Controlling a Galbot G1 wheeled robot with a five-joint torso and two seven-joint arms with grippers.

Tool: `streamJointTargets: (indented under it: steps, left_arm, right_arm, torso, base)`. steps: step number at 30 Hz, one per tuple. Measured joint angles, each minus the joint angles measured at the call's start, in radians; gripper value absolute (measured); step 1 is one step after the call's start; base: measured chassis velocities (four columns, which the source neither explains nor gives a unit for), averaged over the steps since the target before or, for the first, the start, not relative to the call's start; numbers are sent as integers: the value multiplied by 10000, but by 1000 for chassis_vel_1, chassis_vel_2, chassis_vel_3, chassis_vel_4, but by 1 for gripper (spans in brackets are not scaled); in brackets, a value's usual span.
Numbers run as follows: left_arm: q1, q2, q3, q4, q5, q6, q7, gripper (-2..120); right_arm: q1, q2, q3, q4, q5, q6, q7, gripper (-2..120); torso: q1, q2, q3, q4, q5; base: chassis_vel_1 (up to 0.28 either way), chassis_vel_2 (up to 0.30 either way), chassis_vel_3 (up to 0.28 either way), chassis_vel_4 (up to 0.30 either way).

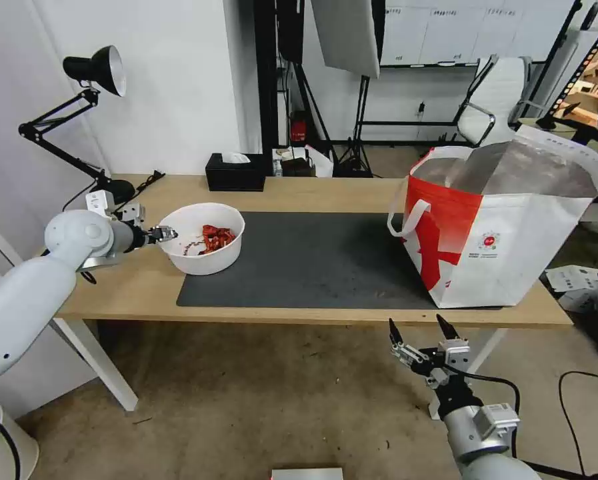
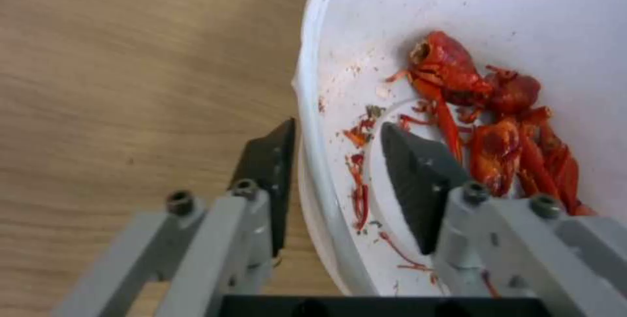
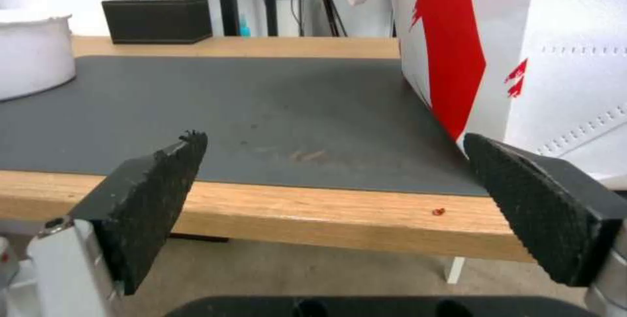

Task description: Pick up the trash from the table and place it into the takeout bag.

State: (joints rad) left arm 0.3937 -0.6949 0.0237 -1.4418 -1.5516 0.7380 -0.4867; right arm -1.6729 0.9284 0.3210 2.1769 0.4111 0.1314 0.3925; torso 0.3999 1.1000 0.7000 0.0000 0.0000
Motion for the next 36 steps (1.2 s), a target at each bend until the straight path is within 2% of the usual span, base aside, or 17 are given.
streamJointTargets:
  steps: [1, 4, 5, 7, 8, 10, 24, 29, 31, 33, 34, 36]
  left_arm:
    - [0, 0, 0, 0, 0, 0, 0, 33]
    - [53, -42, -28, -73, -120, -7, -194, 19]
    - [53, -42, -28, -73, -120, -7, -194, 19]
    - [88, -43, -46, -118, -143, -10, -248, 9]
    - [88, -43, -46, -118, -143, -10, -248, 9]
    - [122, -36, -70, -150, -150, -14, -257, 1]
    - [272, 58, -164, -356, -150, -42, -255, 0]
    - [311, 76, -259, -468, -93, -251, -239, 0]
    - [361, 91, -321, -594, 210, -508, -144, 0]
    - [516, 146, -349, -844, 1279, -1252, 211, 0]
    - [516, 146, -349, -844, 1279, -1252, 211, 0]
    - [739, 236, -355, -1103, 2542, -2267, 568, 0]
  right_arm:
    - [0, 0, 0, 0, 0, 0, 0, 100]
    - [0, 0, 0, 0, 0, 0, 0, 100]
    - [0, 0, 0, 0, 0, 0, 0, 100]
    - [0, 0, 0, 0, 0, 0, 0, 100]
    - [0, 0, 0, 0, 0, 0, 0, 100]
    - [0, 0, 0, 0, 0, 0, 0, 100]
    - [0, 0, 0, 0, 0, 0, 0, 100]
    - [0, 0, 0, 0, 0, 0, 0, 100]
    - [0, 0, 0, 0, 0, 0, 0, 100]
    - [0, 0, 0, 0, 0, 0, 0, 100]
    - [0, 0, 0, 0, 0, 0, 0, 100]
    - [0, 0, 0, 0, 0, 0, 0, 100]
  torso:
    - [0, 0, 0, 0, 0]
    - [0, 0, 0, 0, 0]
    - [0, 0, 0, 0, 0]
    - [0, 0, 0, 0, 0]
    - [0, 0, 0, 0, 0]
    - [0, 0, 0, 0, 0]
    - [0, 0, 0, 0, 0]
    - [0, 0, 0, -1, 0]
    - [0, 0, 0, 0, 0]
    - [0, 0, 0, -1, 0]
    - [0, 0, 0, -1, 0]
    - [0, 0, 0, -1, 1]
  base:
    - [0, 0, 0, 0]
    - [0, 0, 0, 0]
    - [0, 0, 0, 0]
    - [0, 0, 0, 0]
    - [0, 0, 0, 0]
    - [0, 0, 0, 0]
    - [0, 0, 0, 0]
    - [0, 0, 0, 0]
    - [0, 0, 0, 0]
    - [0, 0, 0, 0]
    - [0, 0, 0, 0]
    - [0, 0, 0, 0]
